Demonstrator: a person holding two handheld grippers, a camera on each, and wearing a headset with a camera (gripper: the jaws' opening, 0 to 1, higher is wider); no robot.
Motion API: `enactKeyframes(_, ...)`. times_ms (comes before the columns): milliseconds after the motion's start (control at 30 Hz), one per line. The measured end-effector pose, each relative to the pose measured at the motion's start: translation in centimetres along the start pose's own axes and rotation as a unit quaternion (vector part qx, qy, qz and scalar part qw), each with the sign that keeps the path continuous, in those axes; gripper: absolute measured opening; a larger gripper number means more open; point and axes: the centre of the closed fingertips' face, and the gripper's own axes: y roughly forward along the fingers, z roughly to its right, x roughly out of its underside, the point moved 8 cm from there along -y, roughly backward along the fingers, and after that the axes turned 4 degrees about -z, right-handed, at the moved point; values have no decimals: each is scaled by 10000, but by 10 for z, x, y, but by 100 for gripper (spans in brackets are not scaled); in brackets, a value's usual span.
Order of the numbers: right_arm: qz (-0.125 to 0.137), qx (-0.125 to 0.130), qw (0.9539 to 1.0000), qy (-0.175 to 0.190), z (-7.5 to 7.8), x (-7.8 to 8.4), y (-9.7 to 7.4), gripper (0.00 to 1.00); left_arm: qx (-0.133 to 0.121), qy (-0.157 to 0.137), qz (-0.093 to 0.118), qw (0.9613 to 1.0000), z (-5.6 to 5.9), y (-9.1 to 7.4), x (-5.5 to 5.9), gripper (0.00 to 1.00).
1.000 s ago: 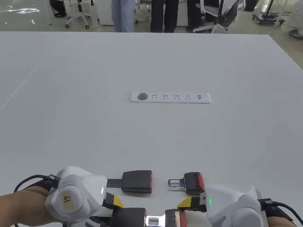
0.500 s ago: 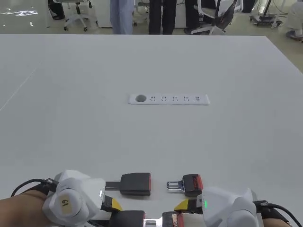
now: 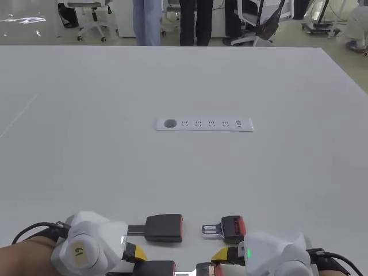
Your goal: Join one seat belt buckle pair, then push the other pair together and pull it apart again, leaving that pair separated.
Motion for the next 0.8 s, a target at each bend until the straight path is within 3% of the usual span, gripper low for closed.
enactKeyframes(800,86,-28,10000,-26,-2,-8,7,31,-10,-81,-11,10000,2,-1,-2,32)
